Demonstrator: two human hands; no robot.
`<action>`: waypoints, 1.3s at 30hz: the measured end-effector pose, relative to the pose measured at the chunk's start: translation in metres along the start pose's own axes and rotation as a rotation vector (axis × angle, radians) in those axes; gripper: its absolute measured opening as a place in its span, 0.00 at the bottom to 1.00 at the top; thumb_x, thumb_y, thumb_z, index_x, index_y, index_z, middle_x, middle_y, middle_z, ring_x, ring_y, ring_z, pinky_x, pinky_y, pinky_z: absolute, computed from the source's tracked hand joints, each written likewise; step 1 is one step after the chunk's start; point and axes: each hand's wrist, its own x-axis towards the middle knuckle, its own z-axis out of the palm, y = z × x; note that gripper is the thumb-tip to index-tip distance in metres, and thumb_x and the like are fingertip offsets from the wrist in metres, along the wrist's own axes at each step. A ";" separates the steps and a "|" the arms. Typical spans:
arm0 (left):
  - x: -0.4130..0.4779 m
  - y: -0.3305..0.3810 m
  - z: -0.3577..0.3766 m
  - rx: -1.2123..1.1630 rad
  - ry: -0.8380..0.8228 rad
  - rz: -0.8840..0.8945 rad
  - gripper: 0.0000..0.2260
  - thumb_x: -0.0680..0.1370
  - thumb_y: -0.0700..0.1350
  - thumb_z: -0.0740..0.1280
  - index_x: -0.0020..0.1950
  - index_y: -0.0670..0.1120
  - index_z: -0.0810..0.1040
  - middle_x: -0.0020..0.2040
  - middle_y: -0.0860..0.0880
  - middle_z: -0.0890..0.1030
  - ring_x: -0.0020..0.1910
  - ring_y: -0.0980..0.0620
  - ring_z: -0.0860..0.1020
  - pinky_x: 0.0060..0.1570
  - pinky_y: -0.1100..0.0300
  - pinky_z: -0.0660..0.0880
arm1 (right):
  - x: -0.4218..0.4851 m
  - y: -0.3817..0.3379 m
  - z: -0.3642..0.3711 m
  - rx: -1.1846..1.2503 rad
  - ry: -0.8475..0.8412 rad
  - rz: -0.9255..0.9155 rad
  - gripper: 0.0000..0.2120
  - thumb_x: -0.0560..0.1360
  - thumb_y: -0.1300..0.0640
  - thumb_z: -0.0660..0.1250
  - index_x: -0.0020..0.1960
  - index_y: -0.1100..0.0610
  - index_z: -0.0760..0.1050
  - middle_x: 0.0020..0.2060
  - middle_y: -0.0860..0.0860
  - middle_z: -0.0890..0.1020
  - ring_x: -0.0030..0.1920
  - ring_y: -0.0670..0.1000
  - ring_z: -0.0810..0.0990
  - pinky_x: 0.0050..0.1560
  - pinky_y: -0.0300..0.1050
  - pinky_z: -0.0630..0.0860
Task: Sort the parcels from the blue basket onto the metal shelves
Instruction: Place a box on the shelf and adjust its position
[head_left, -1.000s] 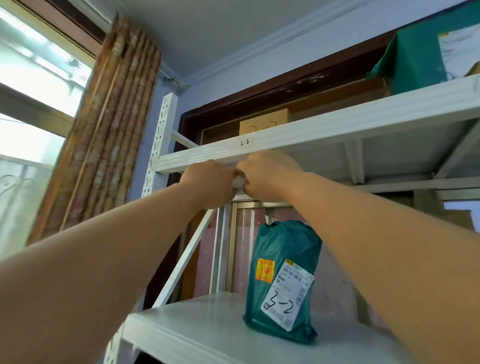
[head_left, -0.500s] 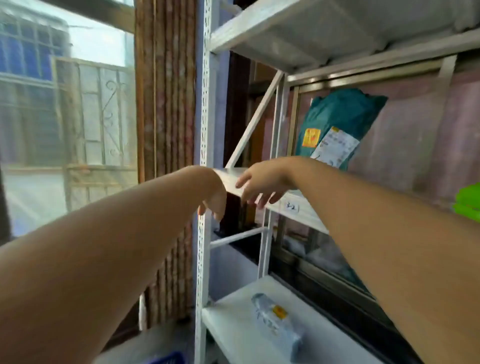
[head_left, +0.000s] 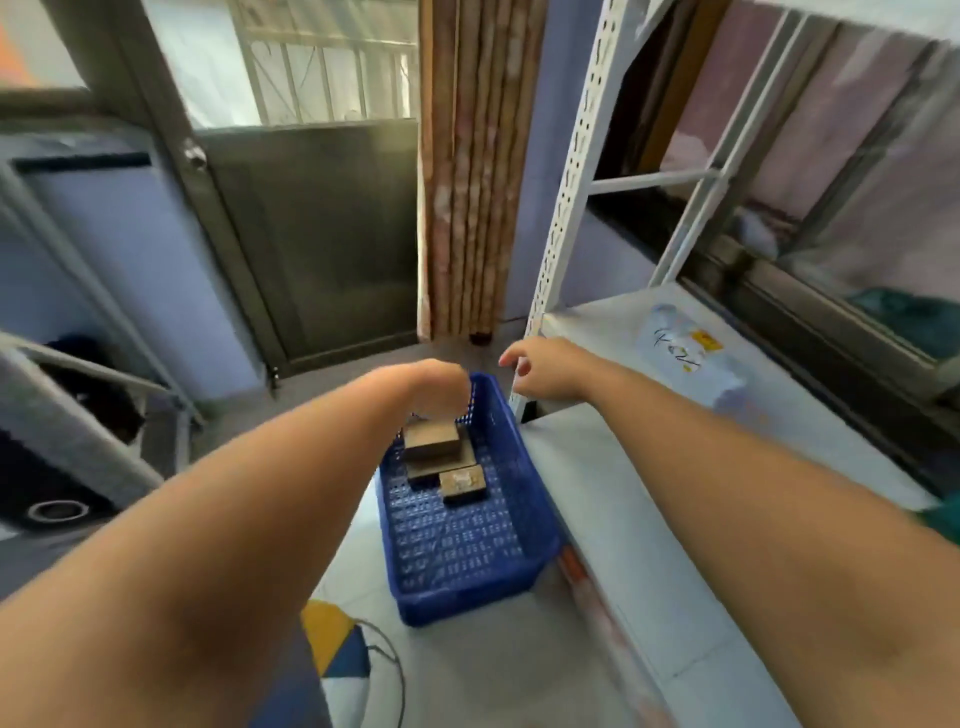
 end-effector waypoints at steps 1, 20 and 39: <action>0.001 -0.009 0.017 0.022 -0.024 -0.009 0.13 0.78 0.42 0.59 0.59 0.42 0.77 0.55 0.43 0.79 0.52 0.43 0.78 0.53 0.53 0.75 | 0.005 -0.002 0.019 0.023 -0.022 0.009 0.21 0.76 0.62 0.62 0.69 0.53 0.70 0.63 0.54 0.76 0.61 0.54 0.75 0.56 0.43 0.71; 0.192 -0.108 0.150 -0.280 -0.014 -0.468 0.16 0.77 0.44 0.62 0.64 0.47 0.69 0.55 0.45 0.77 0.51 0.44 0.77 0.47 0.52 0.75 | 0.223 0.126 0.147 0.193 -0.277 0.174 0.24 0.77 0.57 0.65 0.71 0.53 0.65 0.63 0.57 0.74 0.59 0.57 0.76 0.57 0.49 0.75; 0.419 -0.181 0.350 -1.364 -0.206 -0.651 0.27 0.81 0.46 0.60 0.77 0.44 0.55 0.46 0.49 0.73 0.47 0.48 0.71 0.48 0.53 0.71 | 0.420 0.226 0.419 0.304 -0.479 0.366 0.29 0.80 0.58 0.60 0.77 0.50 0.52 0.62 0.63 0.74 0.38 0.56 0.71 0.38 0.51 0.68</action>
